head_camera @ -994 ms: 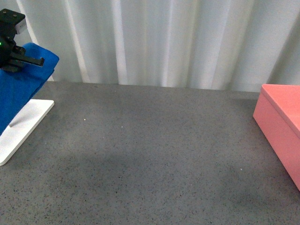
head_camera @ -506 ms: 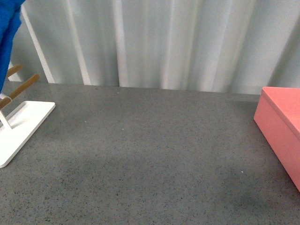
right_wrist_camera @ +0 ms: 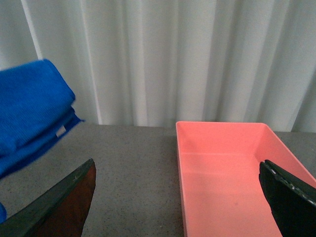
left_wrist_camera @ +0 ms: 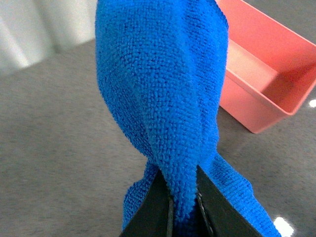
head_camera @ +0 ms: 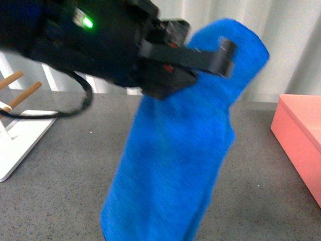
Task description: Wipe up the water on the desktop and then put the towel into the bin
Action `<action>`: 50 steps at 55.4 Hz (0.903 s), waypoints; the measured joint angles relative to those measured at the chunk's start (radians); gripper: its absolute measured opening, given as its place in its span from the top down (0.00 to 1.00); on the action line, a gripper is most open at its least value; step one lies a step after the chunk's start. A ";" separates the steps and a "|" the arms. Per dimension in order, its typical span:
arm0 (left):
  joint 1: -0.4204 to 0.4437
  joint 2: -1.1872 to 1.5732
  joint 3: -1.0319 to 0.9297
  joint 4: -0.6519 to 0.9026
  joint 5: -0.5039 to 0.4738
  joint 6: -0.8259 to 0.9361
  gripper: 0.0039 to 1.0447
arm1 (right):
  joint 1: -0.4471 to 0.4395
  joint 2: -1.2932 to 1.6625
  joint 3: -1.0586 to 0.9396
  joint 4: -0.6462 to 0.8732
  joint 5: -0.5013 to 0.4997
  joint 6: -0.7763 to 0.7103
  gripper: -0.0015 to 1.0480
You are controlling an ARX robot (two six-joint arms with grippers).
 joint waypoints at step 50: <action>-0.084 0.114 0.032 0.259 -0.008 -0.348 0.97 | -0.244 0.769 0.377 0.277 -0.640 0.209 0.07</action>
